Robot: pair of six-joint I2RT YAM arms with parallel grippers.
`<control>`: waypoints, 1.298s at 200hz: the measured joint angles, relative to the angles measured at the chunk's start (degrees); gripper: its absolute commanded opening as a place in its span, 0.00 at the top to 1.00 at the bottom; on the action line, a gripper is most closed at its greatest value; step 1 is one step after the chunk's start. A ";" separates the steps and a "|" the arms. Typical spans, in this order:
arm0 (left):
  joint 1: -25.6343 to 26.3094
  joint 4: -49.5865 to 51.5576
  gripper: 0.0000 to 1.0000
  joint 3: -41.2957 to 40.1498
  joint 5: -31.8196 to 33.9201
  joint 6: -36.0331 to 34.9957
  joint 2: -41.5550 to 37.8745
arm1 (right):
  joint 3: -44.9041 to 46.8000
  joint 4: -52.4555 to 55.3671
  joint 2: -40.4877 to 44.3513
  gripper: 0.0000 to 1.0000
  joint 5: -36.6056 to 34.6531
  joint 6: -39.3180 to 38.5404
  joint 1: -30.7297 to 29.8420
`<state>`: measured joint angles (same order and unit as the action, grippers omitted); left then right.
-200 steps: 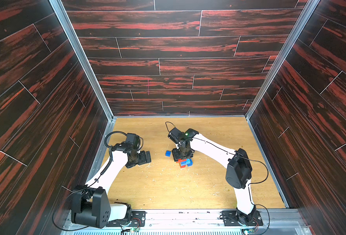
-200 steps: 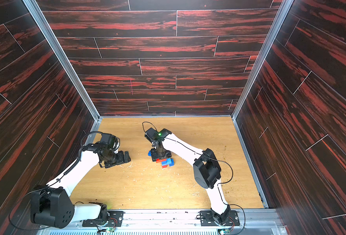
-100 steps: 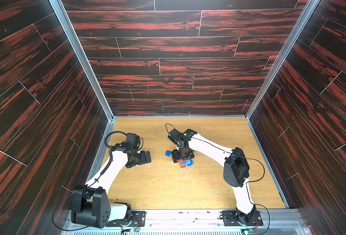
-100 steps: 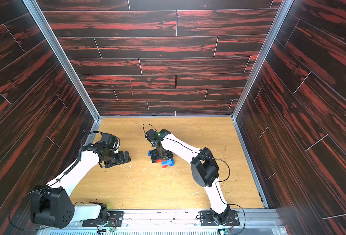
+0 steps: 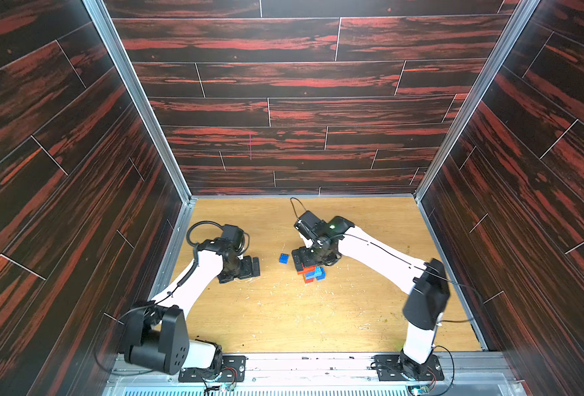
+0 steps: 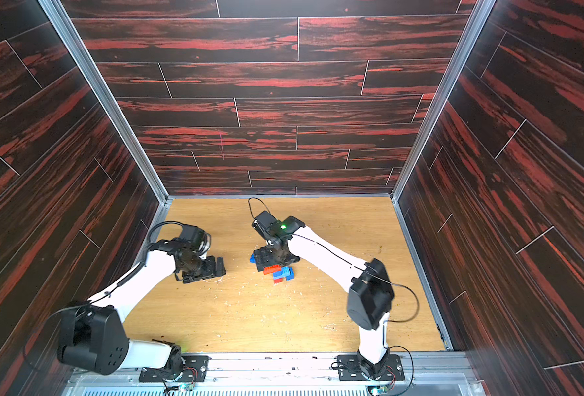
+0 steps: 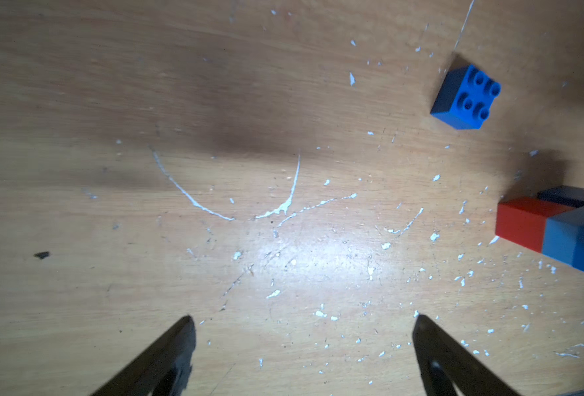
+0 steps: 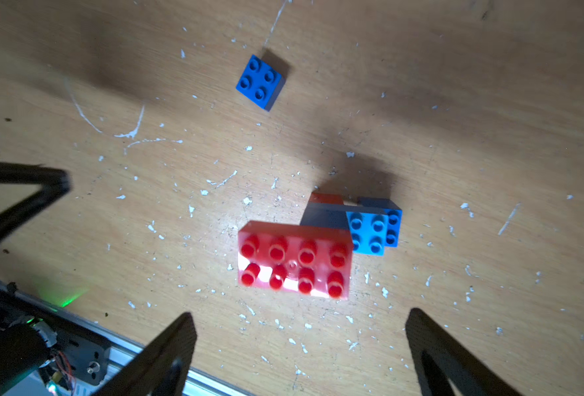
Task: Assemble a giraffe with lego
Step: Assemble the lego brick with the lego brick, then pick up the lego brick from the center of the board.
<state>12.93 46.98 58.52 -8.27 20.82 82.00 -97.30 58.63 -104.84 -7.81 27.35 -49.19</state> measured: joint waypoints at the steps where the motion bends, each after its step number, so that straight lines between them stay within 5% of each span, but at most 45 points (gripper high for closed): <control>1: 0.15 -0.02 0.00 0.13 0.07 0.02 0.22 | 0.28 -0.15 0.26 0.03 -0.11 -0.02 0.00; 160: 8.90 1.49 0.08 30.34 3.21 -1.16 32.20 | 33.51 -19.21 24.61 0.04 -3.23 0.68 8.44; 206: 11.87 3.61 0.08 39.47 5.44 -2.29 38.93 | 35.93 -20.46 27.19 0.04 -3.17 1.49 8.46; 259: 13.11 4.42 0.12 40.06 6.10 -2.40 41.68 | 35.98 -21.18 29.11 0.04 -3.37 1.77 9.46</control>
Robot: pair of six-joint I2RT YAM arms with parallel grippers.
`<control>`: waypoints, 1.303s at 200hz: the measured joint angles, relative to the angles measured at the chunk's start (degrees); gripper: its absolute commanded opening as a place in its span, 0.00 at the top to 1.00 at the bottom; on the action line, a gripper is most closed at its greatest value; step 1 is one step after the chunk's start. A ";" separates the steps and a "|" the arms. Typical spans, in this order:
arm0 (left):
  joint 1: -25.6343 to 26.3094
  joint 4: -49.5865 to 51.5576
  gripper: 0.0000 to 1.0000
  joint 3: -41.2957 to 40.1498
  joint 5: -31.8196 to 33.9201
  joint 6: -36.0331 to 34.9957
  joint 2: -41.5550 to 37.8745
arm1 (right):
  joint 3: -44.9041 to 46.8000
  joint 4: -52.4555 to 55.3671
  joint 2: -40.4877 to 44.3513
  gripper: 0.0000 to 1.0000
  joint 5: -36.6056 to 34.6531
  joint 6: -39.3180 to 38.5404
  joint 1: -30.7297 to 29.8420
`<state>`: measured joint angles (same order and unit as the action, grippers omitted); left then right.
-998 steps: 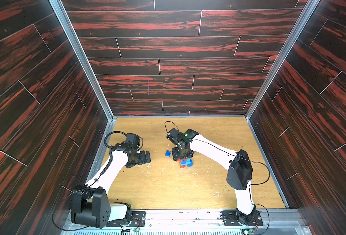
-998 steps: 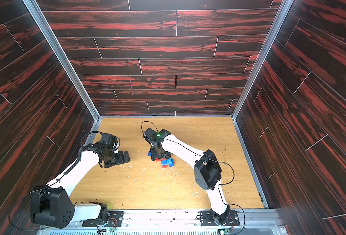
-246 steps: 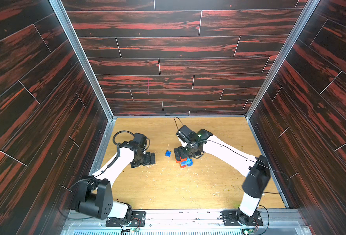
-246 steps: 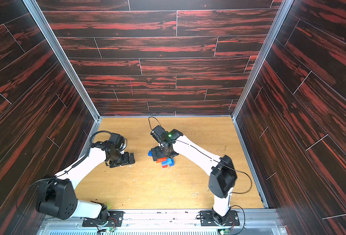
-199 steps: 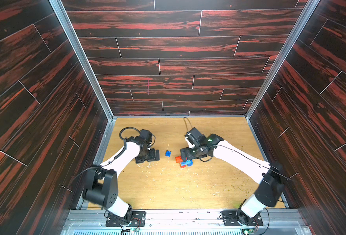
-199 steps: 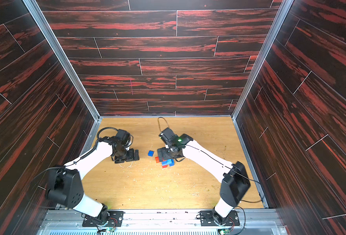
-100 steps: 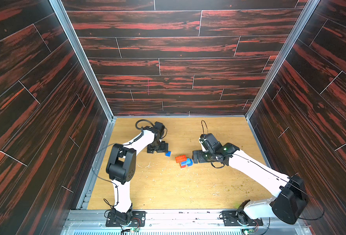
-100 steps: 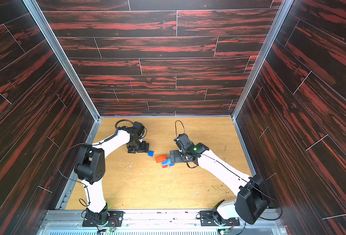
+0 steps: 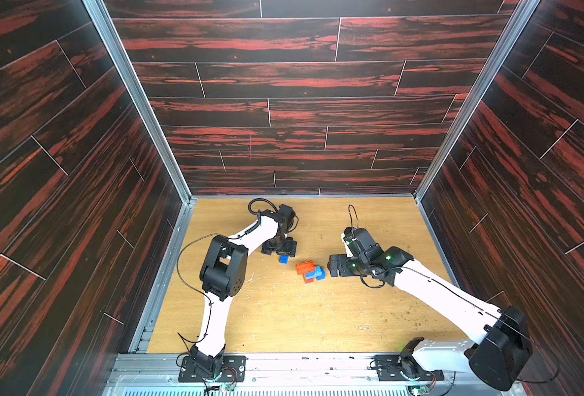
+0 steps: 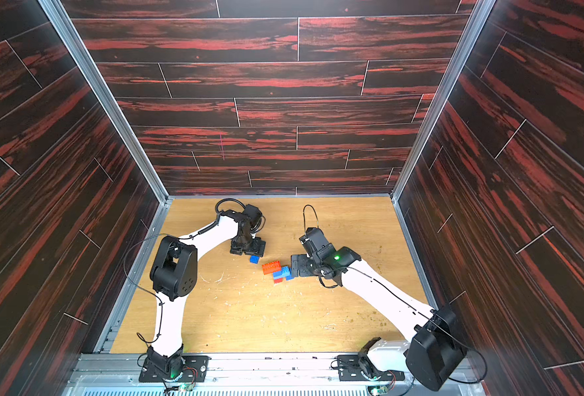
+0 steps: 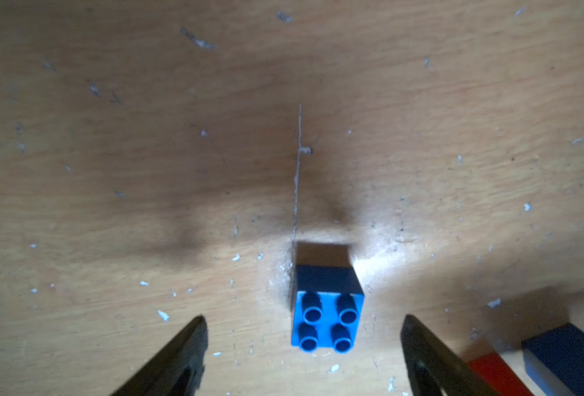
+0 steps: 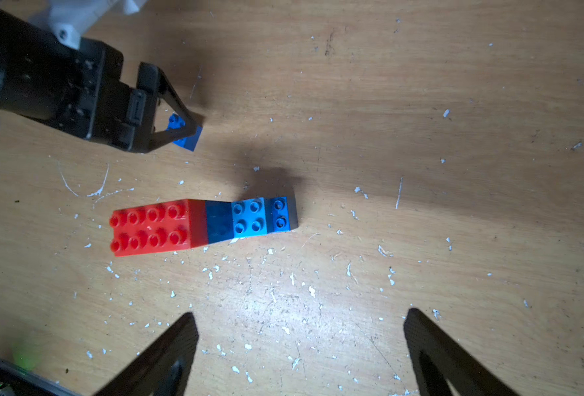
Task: Assemble a giraffe with lego
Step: Pick up the lego brick from the center of the board.
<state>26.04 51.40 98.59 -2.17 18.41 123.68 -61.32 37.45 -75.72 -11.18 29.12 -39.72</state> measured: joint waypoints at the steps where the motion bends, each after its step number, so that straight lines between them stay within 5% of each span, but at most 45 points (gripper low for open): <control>1: 0.02 0.00 0.12 0.00 0.02 0.00 0.00 | 0.00 0.00 0.00 0.04 0.00 0.00 0.02; 83: 0.79 -0.33 0.32 -0.24 1.27 1.11 2.71 | 0.02 -0.02 -0.02 0.06 2.08 -0.04 0.66; 172: 0.98 -1.09 0.70 -1.03 1.38 2.16 2.56 | 0.02 0.17 -0.22 0.06 3.15 -0.35 0.68; 260: 2.91 -3.61 0.69 -23.19 0.24 9.22 -12.15 | 2.10 0.61 0.35 0.04 3.45 -1.33 0.83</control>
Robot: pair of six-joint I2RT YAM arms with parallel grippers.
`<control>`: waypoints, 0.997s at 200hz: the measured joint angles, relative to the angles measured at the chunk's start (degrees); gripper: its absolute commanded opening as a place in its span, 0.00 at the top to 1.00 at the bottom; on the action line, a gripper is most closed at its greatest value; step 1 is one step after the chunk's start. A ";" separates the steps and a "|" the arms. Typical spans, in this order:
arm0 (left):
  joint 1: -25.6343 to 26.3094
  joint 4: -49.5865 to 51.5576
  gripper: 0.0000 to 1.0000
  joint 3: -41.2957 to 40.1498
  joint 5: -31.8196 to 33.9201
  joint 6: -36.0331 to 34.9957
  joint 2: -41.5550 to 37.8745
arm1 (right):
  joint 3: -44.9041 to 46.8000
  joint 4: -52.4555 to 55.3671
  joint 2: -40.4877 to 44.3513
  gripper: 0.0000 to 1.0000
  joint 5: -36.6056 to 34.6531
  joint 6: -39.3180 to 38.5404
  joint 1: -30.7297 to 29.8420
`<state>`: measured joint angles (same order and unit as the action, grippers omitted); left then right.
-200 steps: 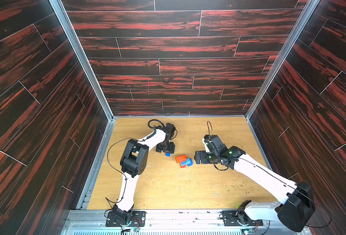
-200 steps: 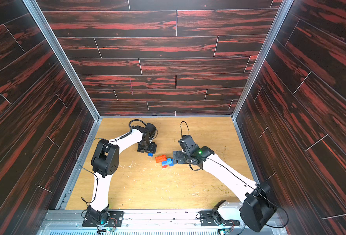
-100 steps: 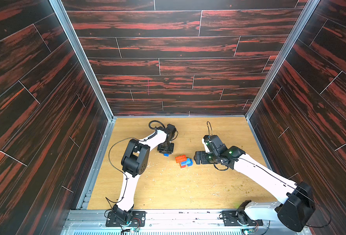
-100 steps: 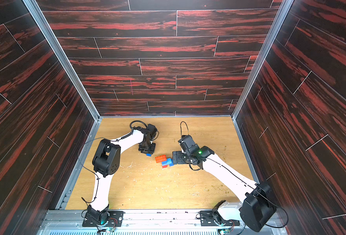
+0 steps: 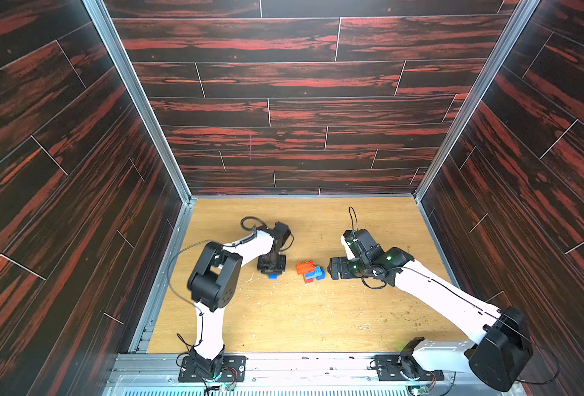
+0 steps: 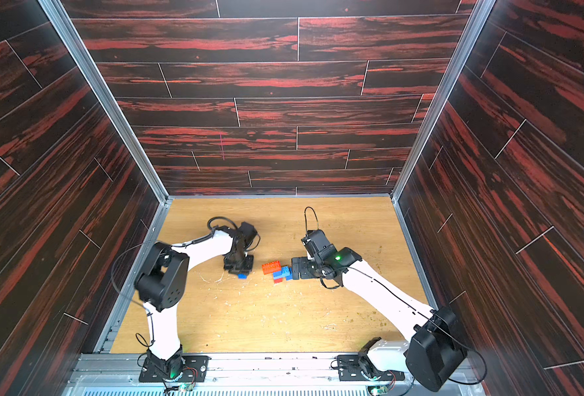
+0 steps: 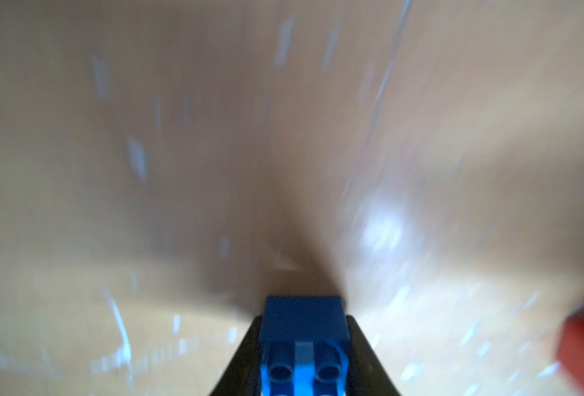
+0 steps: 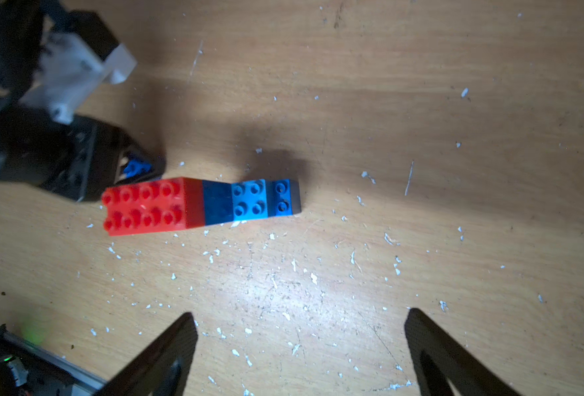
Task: Assemble a giraffe with lego
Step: Pick up the lego brick from the center of the board, then place the lego brick at the center of the board.
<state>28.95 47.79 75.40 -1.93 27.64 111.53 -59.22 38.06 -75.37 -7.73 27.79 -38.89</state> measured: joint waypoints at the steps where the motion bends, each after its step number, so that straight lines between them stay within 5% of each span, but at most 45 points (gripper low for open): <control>1: 0.04 0.00 0.69 -0.20 0.00 0.09 -0.15 | 0.09 0.02 0.00 0.04 -0.02 0.00 0.00; 64: 8.37 -5.92 0.66 -12.81 -1.09 10.91 -11.26 | 1.66 0.07 0.94 0.04 -0.70 0.04 -0.37; 133: 12.92 -10.99 0.63 -17.57 -0.79 18.45 -13.22 | 2.54 0.02 2.32 0.01 -1.77 0.87 -1.27; 199: 13.84 -13.35 0.39 -18.51 -0.57 20.17 -13.33 | 2.54 0.15 1.84 0.02 -3.54 1.79 -3.30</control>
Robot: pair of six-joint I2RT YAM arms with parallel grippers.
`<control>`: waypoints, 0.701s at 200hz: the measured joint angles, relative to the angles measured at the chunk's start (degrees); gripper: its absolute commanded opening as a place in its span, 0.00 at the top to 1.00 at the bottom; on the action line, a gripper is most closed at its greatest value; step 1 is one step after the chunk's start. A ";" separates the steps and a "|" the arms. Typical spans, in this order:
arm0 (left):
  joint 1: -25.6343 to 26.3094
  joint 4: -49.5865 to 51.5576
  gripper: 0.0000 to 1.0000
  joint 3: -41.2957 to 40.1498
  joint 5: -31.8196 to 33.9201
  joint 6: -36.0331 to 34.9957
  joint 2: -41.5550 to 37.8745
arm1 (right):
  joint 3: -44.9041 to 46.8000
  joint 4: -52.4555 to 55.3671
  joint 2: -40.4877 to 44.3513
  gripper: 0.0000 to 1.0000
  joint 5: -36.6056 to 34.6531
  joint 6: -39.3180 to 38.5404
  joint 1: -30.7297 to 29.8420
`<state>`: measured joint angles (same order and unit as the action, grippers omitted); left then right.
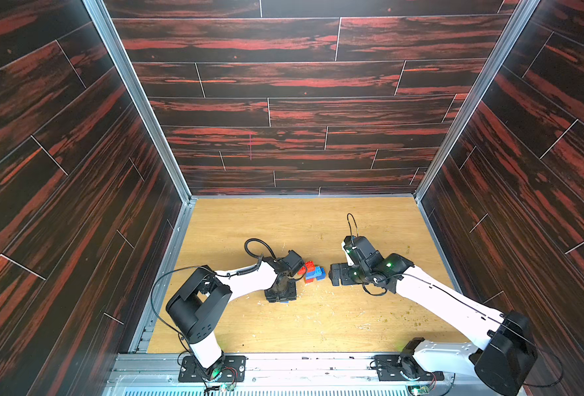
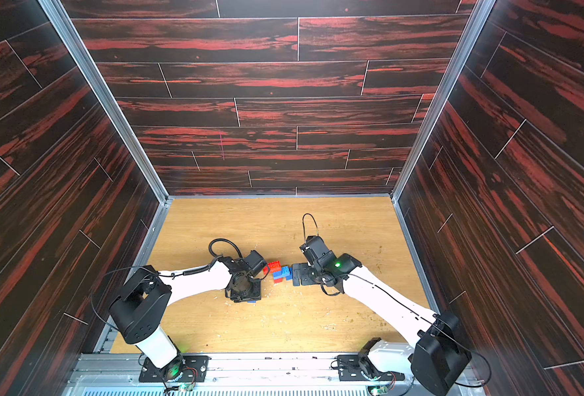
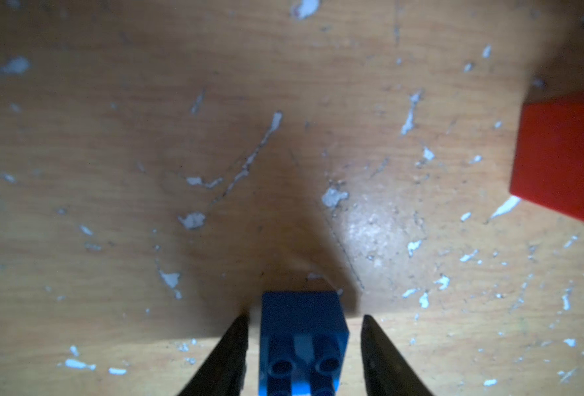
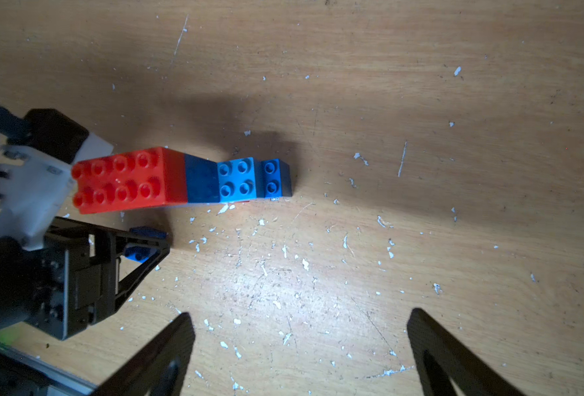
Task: Assemble a giraffe with lego
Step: Place the lego brick at the center of the board.
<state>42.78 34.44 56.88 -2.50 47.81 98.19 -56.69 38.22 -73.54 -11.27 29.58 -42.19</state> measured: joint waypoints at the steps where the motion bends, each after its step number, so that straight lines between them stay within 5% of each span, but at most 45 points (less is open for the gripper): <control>1: 0.00 -0.02 0.39 0.00 0.00 0.09 0.00 | 0.00 0.00 -0.02 0.02 -0.04 0.00 -0.04; 103: -0.42 5.79 0.15 -1.66 4.55 -3.02 -15.47 | -5.64 3.93 -7.19 0.10 -8.02 10.84 -17.00; 140: -5.20 9.77 0.00 -1.70 6.99 -6.69 -19.98 | -7.45 2.32 -11.69 0.12 -9.46 15.78 -21.77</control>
<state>37.58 44.21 55.18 4.49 41.12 78.22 -64.14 40.53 -85.23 -20.73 45.36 -63.96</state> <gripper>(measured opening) 0.977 0.879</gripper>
